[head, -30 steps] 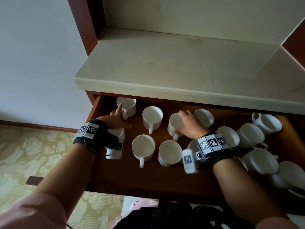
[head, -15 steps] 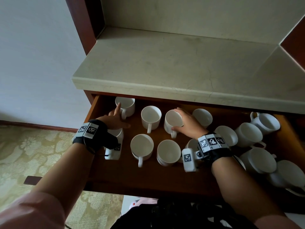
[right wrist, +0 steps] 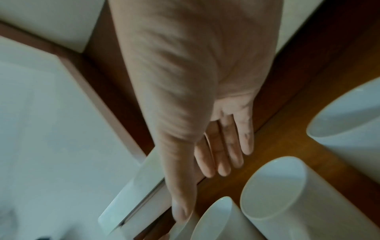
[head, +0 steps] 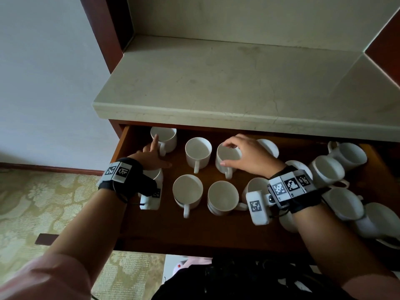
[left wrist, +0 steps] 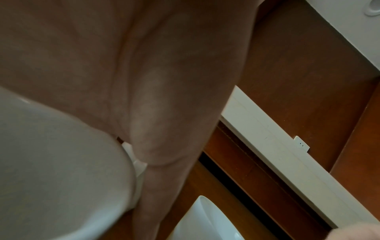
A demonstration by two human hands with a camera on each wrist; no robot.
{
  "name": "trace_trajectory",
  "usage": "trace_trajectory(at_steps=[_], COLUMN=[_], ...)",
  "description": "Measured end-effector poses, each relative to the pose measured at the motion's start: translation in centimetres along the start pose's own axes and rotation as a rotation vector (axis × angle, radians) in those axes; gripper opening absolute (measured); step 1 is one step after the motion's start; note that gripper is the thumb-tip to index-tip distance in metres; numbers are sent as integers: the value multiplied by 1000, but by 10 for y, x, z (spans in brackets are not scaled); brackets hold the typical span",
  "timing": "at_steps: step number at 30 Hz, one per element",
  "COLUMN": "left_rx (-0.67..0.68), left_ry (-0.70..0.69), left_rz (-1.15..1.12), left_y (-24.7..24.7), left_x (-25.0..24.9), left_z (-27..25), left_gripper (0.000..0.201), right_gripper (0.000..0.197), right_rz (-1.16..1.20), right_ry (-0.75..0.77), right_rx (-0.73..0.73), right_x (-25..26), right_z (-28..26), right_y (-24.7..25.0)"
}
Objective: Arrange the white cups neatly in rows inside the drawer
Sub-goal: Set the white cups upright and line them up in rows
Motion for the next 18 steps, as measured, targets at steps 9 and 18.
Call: trace_trajectory(at_steps=[9, 18], left_rx=[8, 21], left_ry=[6, 5], left_rz=[-9, -1], left_y=[0, 1], left_x=[-1, -1], left_z=[1, 1], left_gripper=[113, 112], right_gripper=[80, 88], right_rz=[-302, -497], right_ry=[66, 231], right_rx=[642, 651], right_x=[20, 27], right_z=[-23, -27], right_y=[-57, -83])
Point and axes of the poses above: each hand's wrist, its own z-axis towards the middle knuckle, its own y-axis out of the back of the hand, x = y × z, the point moved 7 cm from there along z, towards the middle knuckle, and after that the axes turned 1 degree about -y, right-handed, at the moved point
